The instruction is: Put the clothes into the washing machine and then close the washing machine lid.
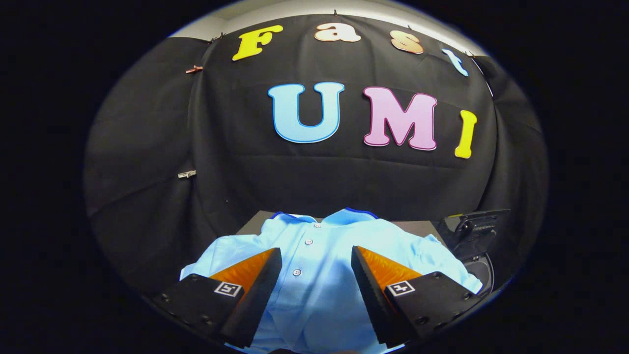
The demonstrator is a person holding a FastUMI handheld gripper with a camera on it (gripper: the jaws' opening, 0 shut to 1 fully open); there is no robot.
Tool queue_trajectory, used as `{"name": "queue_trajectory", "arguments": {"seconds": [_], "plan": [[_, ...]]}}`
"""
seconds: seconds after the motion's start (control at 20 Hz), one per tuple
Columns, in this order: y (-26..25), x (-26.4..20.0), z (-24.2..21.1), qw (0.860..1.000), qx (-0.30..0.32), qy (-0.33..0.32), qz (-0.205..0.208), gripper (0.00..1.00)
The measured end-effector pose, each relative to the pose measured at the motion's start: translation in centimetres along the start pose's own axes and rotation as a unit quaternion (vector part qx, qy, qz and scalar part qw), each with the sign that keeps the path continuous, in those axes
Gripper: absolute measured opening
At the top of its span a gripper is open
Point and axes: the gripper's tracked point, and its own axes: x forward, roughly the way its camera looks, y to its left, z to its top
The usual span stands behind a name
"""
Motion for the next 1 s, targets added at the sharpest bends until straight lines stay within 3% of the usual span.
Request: {"name": "queue_trajectory", "arguments": {"seconds": [0.2, 0.3, 0.45, 0.55, 0.8, 0.9, 1.0], "plan": [[-0.1, 1.8, -2.6, 0.998, -0.010, 0.065, 0.009, 0.91], [-0.3, 2.2, -5.7, 0.990, -0.035, 0.136, 0.017, 0.91], [-0.3, 1.9, -5.4, 0.989, -0.041, 0.142, 0.029, 0.92], [-0.3, 2.0, -5.3, 0.986, -0.046, 0.158, 0.033, 0.86], [-0.7, 2.3, -5.2, 0.988, -0.083, 0.127, 0.036, 0.21], [-0.7, 2.6, -4.7, 0.988, -0.092, 0.121, 0.030, 0.21], [-0.8, 2.3, -4.8, 0.986, -0.094, 0.135, 0.023, 0.09]]}}
